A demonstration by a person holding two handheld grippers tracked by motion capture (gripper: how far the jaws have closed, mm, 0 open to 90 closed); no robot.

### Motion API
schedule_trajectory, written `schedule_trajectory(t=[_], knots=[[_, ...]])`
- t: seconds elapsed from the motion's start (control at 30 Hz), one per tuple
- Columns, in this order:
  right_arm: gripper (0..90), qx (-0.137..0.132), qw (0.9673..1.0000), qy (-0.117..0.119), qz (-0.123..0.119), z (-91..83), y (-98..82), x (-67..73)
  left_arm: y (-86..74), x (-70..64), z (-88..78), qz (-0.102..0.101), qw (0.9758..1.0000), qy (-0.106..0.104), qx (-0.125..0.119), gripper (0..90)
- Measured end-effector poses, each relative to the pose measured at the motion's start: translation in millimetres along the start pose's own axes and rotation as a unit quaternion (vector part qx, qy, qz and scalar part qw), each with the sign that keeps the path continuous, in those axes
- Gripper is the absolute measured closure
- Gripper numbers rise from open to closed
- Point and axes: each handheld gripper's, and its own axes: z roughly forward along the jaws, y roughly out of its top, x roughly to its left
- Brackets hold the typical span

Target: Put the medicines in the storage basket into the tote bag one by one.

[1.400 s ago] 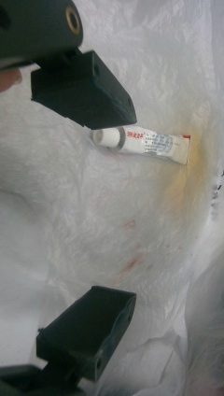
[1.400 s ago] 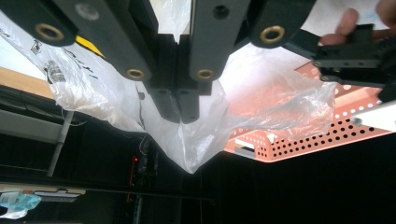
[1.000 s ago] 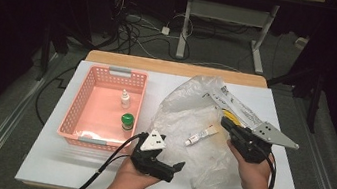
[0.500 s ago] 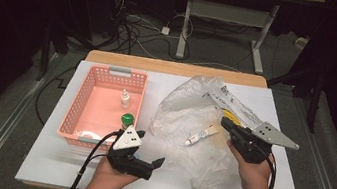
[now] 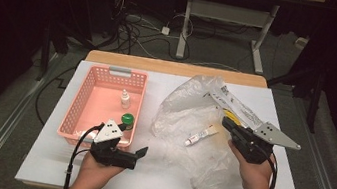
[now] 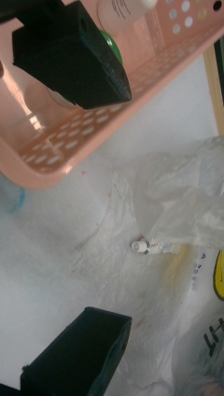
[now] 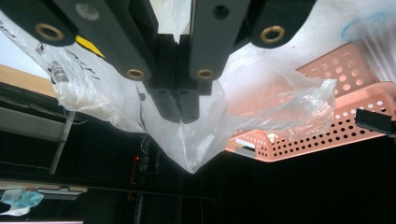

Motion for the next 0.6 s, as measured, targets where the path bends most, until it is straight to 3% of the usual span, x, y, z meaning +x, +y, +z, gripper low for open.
schedule_trajectory(t=[0.6], knots=[[90.0, 0.002, 1.0, 0.0, -0.001, -0.5, -1.0, -0.1, -9.2, 54.2, -30.4, -0.044, 0.9968, 0.067, 0.002, 0.0]])
